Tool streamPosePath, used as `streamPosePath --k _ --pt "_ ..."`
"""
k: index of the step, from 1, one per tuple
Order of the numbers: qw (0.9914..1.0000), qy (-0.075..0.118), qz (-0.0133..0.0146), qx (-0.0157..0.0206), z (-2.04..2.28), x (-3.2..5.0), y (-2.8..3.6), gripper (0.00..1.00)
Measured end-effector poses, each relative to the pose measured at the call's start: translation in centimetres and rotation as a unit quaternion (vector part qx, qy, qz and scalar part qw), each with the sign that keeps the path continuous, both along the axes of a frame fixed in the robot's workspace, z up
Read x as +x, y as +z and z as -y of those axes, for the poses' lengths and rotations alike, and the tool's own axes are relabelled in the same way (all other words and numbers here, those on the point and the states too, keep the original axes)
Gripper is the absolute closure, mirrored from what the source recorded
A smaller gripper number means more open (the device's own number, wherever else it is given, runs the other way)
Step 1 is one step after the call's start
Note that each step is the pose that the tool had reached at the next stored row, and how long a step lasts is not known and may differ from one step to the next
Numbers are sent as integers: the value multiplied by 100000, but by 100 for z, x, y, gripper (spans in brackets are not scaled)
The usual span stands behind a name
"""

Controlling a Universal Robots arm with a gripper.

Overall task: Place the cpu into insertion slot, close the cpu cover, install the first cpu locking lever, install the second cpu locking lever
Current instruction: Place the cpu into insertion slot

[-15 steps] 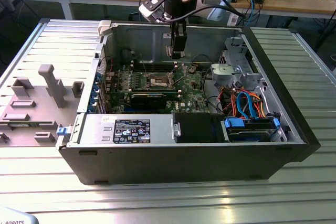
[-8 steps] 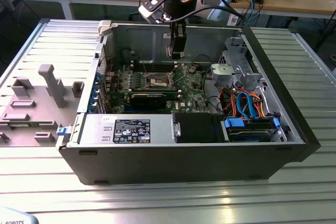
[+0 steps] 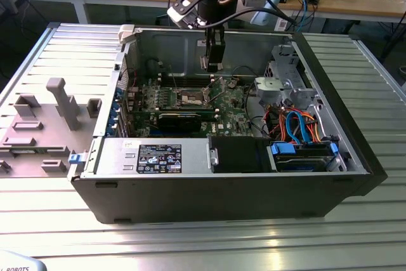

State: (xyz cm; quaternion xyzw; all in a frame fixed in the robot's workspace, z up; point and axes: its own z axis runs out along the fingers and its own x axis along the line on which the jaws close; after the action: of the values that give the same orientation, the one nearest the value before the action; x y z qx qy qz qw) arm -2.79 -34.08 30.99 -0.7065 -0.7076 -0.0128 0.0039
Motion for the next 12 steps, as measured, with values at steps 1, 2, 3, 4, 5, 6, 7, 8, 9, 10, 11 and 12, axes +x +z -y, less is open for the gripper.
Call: streamPosePath --k 1,2,3,4,5,6,7,8,9,10,11,12 --pt "100000 1 -2 -2 0 0 -2 46" --pt "100000 -1 -1 0 0 -1 -4 46" --pt "100000 -1 -1 0 0 -1 -5 46" --pt "100000 -1 3 1 0 -1 -7 46" --pt "100000 0 1 1 0 -1 -8 46" --pt "100000 1 0 1 0 -1 -10 46" --pt "100000 -2 1 1 0 -1 -11 46" --pt "100000 -1 -1 1 0 -1 -12 46" --pt "100000 -2 1 -2 0 -1 -13 46" --pt "100000 0 -1 -1 0 -1 -14 46" --pt "100000 0 -1 1 0 -1 -15 46" --pt "100000 -1 0 -1 0 -2 -16 46"
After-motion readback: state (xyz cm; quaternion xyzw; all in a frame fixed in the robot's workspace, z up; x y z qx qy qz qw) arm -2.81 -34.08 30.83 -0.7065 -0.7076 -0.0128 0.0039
